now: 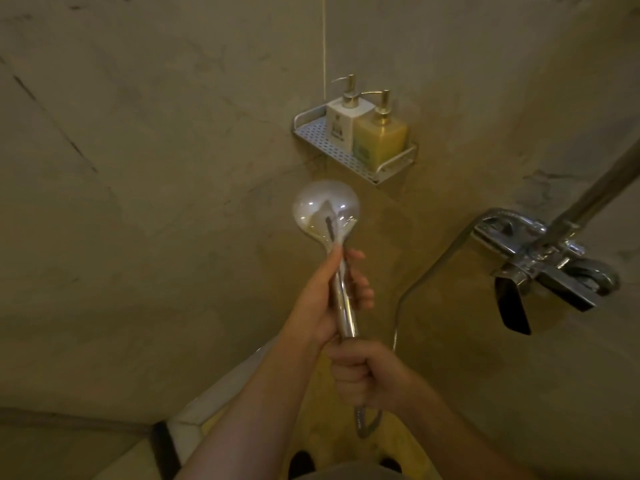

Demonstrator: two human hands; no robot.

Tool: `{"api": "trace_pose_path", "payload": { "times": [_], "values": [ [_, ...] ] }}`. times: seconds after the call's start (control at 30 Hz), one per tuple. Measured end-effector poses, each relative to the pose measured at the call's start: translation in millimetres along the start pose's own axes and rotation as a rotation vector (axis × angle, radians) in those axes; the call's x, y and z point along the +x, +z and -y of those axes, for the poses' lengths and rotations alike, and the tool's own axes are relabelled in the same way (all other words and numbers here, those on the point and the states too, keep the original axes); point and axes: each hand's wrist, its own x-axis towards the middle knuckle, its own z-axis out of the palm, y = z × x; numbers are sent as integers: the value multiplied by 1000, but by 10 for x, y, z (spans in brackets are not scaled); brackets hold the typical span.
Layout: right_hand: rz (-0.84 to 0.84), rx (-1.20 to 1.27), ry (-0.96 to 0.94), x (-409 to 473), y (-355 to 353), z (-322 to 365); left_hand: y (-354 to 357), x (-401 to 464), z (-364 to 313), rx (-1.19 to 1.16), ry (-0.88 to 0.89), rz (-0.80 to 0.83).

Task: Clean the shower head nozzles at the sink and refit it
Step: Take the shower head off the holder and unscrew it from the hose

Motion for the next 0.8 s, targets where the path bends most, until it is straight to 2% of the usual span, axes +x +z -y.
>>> {"api": "trace_pose_path", "payload": {
  "times": [0.1, 0.2, 0.27, 0.33, 0.47, 0.7, 0.8],
  "values": [
    [38, -82, 114, -19, 16, 77, -182, 6, 23, -244, -48, 246],
    [95, -122, 182, -52, 52, 109, -235, 35, 21, -391, -100, 574],
    [27, -142, 165, -48, 95, 105, -252, 75, 12, -380, -142, 643],
    [-129, -168, 120, -48, 140, 107, -226, 97, -21, -307, -200, 616],
    [-356, -200, 44, -74, 198, 102, -163, 100, -52, -146, -208, 418],
    [-535, -225, -80, -142, 254, 73, 46, 50, -23, -43, -122, 152],
    [-662, -284, -159, -111, 237, 44, 156, 10, -4, 18, -97, 25]
  ]
}}
